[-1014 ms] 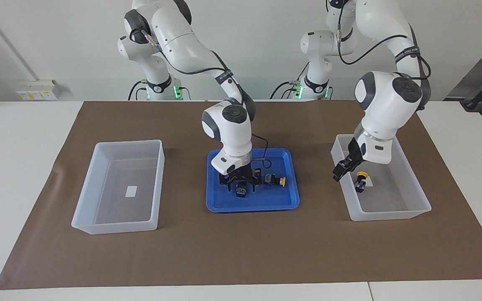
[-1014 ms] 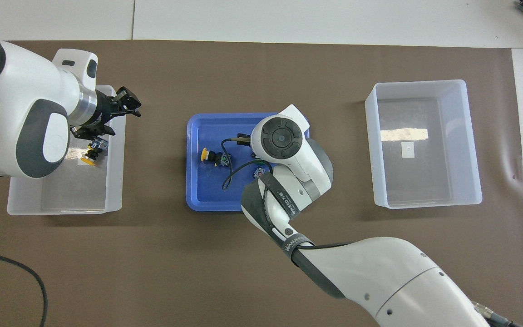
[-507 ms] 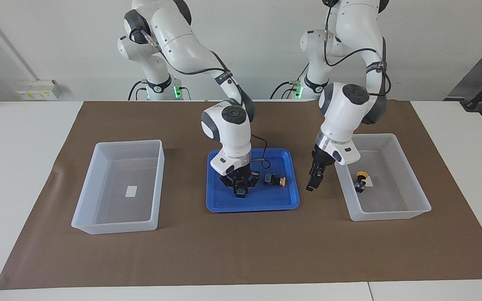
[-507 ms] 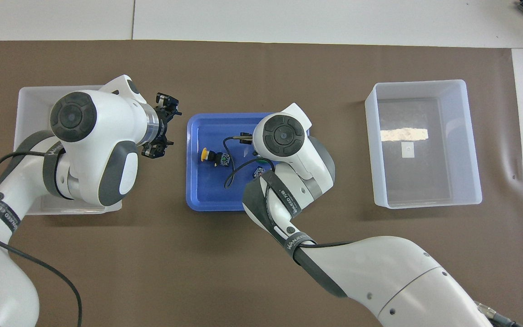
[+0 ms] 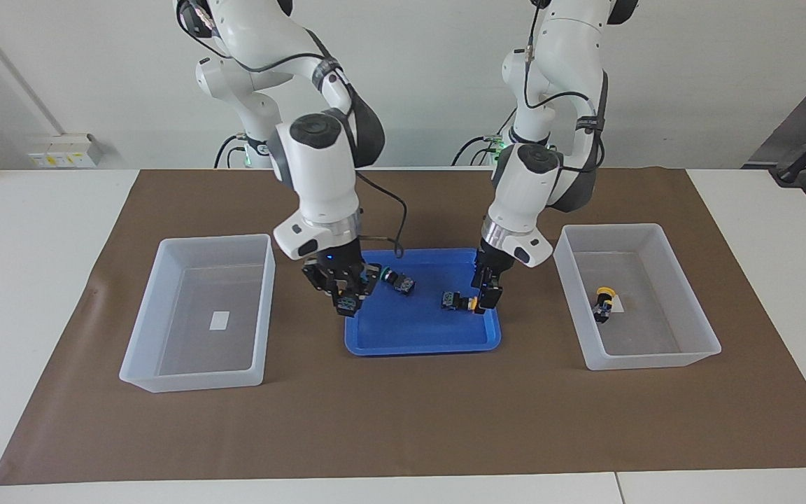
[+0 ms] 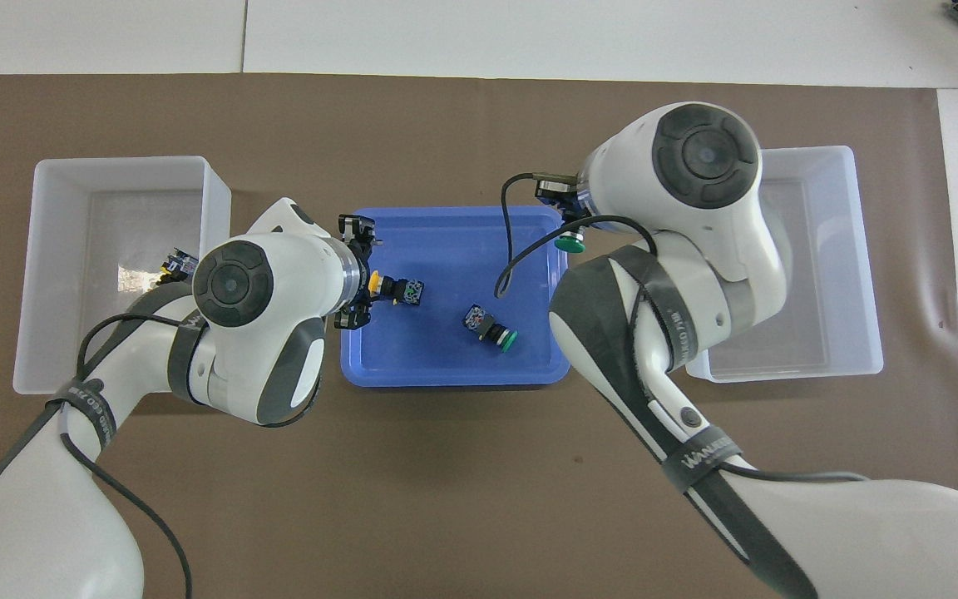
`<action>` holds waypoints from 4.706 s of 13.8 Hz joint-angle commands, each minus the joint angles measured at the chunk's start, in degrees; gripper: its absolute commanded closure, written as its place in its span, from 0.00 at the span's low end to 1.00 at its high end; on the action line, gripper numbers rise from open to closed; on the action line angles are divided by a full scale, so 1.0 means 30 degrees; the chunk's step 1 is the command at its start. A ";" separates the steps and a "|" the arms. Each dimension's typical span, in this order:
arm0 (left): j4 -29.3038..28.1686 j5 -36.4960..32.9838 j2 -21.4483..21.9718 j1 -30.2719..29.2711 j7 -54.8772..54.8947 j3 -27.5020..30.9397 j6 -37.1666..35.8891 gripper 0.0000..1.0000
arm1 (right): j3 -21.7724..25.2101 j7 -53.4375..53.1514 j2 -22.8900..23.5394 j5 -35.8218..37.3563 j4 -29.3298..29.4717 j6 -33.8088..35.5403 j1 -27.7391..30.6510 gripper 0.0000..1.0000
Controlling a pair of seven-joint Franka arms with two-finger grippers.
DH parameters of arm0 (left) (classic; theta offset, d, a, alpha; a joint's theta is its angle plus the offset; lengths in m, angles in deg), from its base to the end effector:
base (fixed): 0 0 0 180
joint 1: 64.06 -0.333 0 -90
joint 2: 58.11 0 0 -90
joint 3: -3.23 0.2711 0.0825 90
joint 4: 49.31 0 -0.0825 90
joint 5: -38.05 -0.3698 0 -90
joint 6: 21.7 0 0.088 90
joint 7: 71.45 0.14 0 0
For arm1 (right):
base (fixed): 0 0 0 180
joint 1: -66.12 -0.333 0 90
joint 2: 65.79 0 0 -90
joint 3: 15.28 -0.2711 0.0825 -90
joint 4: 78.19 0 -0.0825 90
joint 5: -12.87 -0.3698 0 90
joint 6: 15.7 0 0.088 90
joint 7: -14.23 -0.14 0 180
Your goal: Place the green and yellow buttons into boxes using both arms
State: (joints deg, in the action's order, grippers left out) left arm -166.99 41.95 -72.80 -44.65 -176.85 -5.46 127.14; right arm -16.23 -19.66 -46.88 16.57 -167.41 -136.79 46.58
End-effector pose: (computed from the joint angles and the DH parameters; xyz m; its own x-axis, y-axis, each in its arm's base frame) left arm 0.5312 -0.2824 0.2785 0.1755 0.9713 -0.1604 0.9595 -0.1323 0.2487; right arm 0.6205 0.2257 0.4095 0.9533 -0.2103 0.2167 -0.1978 -0.9771 -0.0781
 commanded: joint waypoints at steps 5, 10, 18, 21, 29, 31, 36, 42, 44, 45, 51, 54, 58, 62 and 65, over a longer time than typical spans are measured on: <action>-0.1348 0.0254 -0.0903 0.1089 -0.0667 0.0378 0.2326 0.18 | -0.0240 0.7305 -0.0999 -0.0383 -0.1338 0.1047 0.4662 1.00; -0.1553 0.0254 -0.1636 0.1089 -0.0756 0.0378 0.3939 0.21 | -0.0211 1.0446 -0.1997 -0.0383 -0.6109 -0.2632 0.6862 1.00; -0.0330 0.0049 -0.1607 0.0857 -0.0638 0.0408 0.2310 1.00 | -0.0211 1.1826 -0.0300 -0.0383 -0.8051 -0.7536 0.7978 1.00; 0.2422 0.0020 -0.1257 -0.0223 -0.0347 0.0408 -0.1554 1.00 | -0.0211 1.1679 0.0111 -0.0383 -0.8051 -0.8002 0.7920 0.65; 0.8202 -0.0038 -0.0611 -0.6081 0.8481 0.0232 -1.0497 1.00 | -0.0269 1.0947 -0.1173 -0.0383 -0.6240 -0.4648 0.6957 0.00; 0.7999 -0.0156 -0.0407 -0.6730 1.3747 0.0407 -1.0824 1.00 | -0.0705 1.0859 -0.1790 -0.0383 -0.5768 -0.3761 0.6574 0.00; 0.6744 -0.0302 0.0352 -0.9745 2.7166 0.0408 -1.1880 1.00 | -0.3458 1.0128 -0.1822 -0.0499 -0.5005 -0.3143 0.5345 0.00; 0.0504 -0.0332 0.2084 -1.1361 3.5064 0.0495 -0.6641 1.00 | -0.4078 0.8896 -0.0097 -0.1496 -0.4741 -0.5128 0.1798 0.00; 0.0147 -0.0332 0.1764 -1.1712 3.6593 0.0525 -0.5791 1.00 | -0.4078 0.8837 0.0579 -0.1555 -0.4828 -0.5953 0.1155 0.00; -0.0057 -0.0332 0.1704 -1.1772 3.6598 0.0525 -0.5293 1.00 | -0.4078 0.8837 0.0581 -0.1555 -0.4974 -0.5984 0.0978 0.00; 0.1018 -0.0419 0.1528 -1.1743 3.6598 0.0525 -0.6511 0.19 | -0.4048 0.8808 0.1135 -0.1031 -0.5796 -0.6511 0.0010 0.00; 0.4148 -0.1298 0.1207 -1.1568 3.6540 0.0496 -1.0253 0.20 | -0.4019 0.8137 0.1693 -0.0298 -0.5912 -0.6919 -0.0517 0.00; 0.8570 -0.1415 0.1177 -1.1363 3.6423 0.0438 -1.5965 0.20 | -0.4019 0.7870 0.1723 0.0203 -0.6497 -0.7097 -0.0518 0.00; 1.1362 -0.1446 0.1468 -1.0049 3.6335 0.0320 -2.0718 0.20 | -0.4019 0.7812 0.1811 0.0554 -0.6528 -0.7156 -0.0547 0.54; 1.1747 -0.1299 0.2052 -0.8787 3.5311 0.0320 -2.2393 0.20 | -0.4019 0.7636 0.1811 0.1139 -0.6499 -0.7098 -0.0518 0.95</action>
State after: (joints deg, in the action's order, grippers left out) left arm -132.93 38.96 -67.62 -73.42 -69.27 -4.98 63.36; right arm -28.22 5.24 -41.33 17.61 -186.06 -156.74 44.80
